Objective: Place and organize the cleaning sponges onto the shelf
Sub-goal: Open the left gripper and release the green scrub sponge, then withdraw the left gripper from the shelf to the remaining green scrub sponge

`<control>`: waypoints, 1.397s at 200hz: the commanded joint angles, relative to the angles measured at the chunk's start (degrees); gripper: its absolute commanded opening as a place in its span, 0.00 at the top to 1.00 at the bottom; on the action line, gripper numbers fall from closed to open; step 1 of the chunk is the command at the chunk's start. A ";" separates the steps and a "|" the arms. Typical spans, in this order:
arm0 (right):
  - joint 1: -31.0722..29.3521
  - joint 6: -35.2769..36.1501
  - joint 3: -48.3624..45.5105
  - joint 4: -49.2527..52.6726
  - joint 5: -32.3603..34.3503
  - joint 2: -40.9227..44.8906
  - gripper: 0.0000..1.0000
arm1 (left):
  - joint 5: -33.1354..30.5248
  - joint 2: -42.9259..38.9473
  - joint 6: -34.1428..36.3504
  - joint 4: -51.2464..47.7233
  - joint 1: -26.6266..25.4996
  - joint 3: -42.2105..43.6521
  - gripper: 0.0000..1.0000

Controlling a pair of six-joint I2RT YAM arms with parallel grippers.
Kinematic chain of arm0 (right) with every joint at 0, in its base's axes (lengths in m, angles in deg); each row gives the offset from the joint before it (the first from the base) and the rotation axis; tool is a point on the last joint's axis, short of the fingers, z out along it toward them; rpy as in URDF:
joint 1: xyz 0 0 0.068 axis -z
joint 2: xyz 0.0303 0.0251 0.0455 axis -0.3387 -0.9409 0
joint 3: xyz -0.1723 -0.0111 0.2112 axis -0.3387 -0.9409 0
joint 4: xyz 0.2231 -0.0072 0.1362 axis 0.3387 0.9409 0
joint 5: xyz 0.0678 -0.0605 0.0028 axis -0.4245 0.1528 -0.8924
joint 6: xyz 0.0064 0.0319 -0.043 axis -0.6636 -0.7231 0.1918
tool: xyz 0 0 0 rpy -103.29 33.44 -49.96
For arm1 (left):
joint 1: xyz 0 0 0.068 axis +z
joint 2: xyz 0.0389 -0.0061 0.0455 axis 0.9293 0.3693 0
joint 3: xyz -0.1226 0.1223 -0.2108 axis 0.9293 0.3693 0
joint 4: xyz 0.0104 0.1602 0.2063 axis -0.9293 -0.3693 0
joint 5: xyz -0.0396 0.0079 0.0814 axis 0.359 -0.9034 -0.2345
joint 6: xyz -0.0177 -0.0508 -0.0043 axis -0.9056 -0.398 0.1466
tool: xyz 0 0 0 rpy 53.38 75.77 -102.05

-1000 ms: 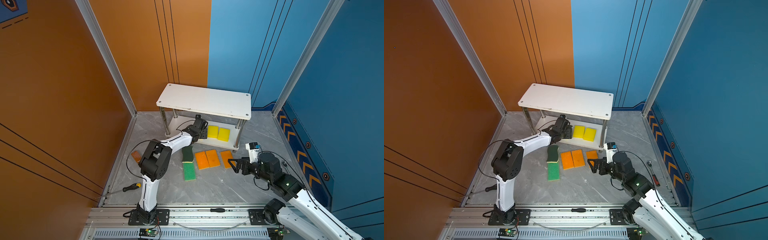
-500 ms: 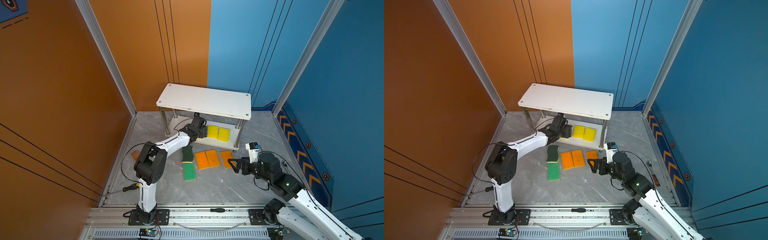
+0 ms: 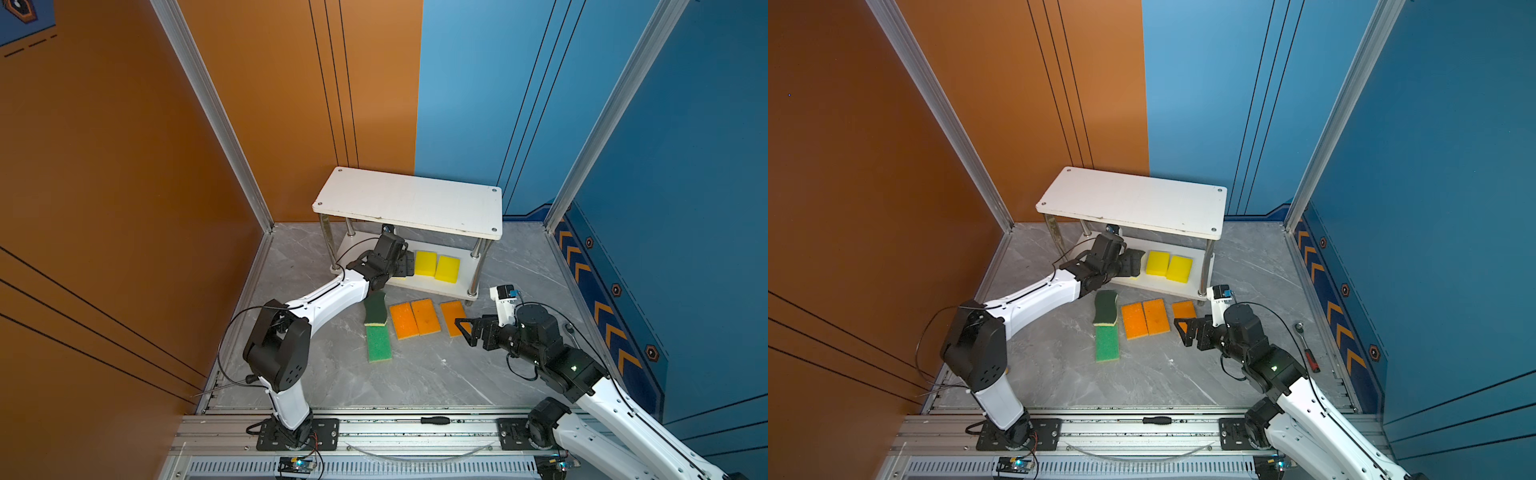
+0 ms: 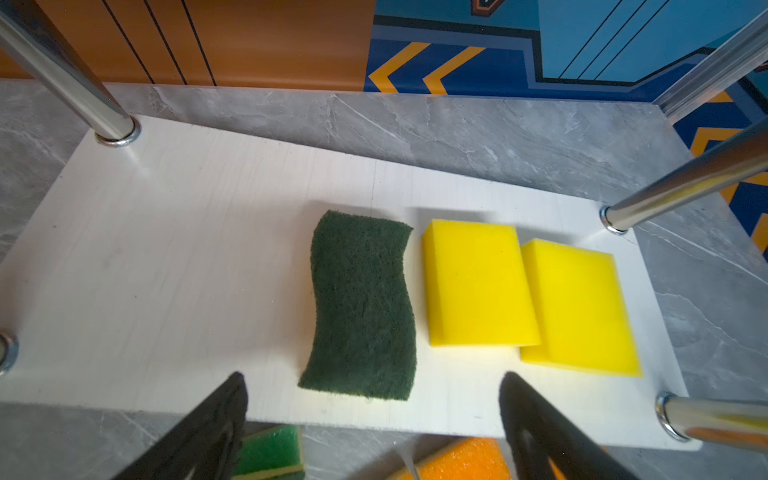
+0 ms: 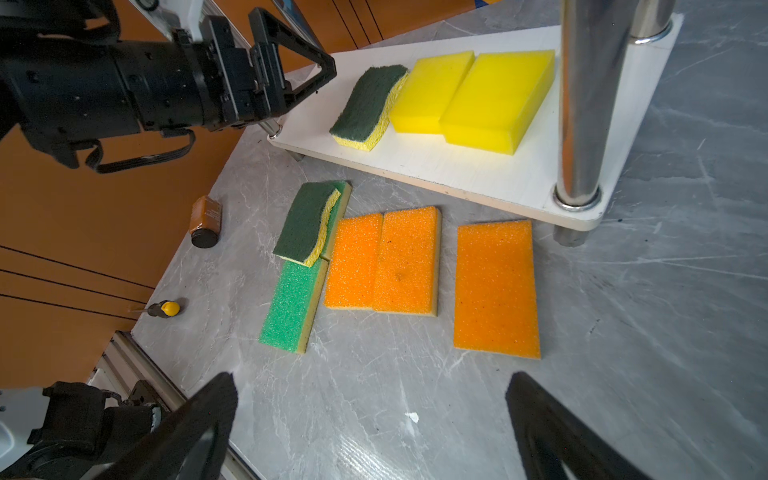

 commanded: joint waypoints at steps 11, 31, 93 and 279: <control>-0.59 -0.34 0.74 -2.58 0.03 -0.48 0.00 | -0.54 -4.85 -0.51 -3.05 -1.75 4.37 0.01; -0.63 -0.47 0.59 -3.19 -0.60 -0.76 0.00 | -1.25 -7.78 -1.05 -3.59 -2.41 7.06 0.02; -0.92 -0.61 0.45 -4.90 -3.94 -2.10 0.00 | -3.20 -15.59 -2.67 -6.39 -2.61 15.50 0.02; -1.07 -1.09 0.85 -8.17 -6.21 -7.70 0.00 | -5.49 -21.77 -10.92 -5.14 -6.21 31.04 0.03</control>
